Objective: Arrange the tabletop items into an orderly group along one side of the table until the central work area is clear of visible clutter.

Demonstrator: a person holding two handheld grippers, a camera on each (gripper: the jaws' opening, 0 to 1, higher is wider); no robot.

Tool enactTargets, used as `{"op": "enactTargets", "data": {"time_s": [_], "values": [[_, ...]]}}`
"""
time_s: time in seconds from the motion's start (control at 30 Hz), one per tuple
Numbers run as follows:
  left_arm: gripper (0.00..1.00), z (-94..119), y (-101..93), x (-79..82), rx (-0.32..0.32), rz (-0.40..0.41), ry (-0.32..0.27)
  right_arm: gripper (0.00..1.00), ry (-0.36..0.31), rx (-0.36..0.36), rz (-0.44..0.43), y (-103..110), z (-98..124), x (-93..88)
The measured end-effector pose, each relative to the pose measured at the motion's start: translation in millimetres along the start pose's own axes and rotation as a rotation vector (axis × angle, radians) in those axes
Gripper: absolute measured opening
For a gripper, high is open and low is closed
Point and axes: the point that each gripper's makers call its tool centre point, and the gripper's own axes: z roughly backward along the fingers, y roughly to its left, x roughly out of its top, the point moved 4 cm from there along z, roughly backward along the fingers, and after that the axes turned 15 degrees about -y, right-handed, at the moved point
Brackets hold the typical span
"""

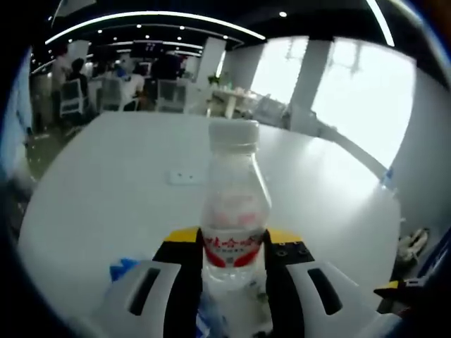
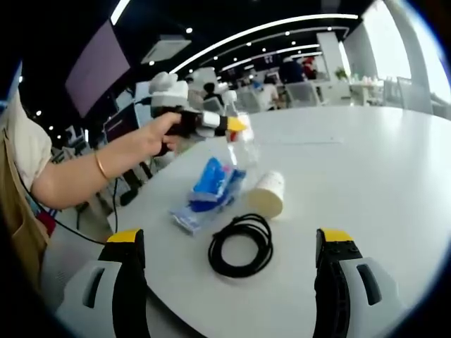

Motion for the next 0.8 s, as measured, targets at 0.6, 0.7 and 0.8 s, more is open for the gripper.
{"op": "enactTargets", "data": {"time_s": [0.6,0.7,0.8], "values": [[0.30,37.3,50.5,31.5,0.097,-0.076,-0.116,1.00,-0.006,0.018,0.007,10.4,0.6,2.3],[0.30,42.2,61.8,33.7,0.110,-0.067,-0.117,1.00,-0.002,0.026,0.012,12.8,0.9,2.0],[0.30,48.4,74.1,34.5,0.132,-0.051,-0.120,1.00,0.004,0.028,0.022,13.6,1.6,1.7]]}}
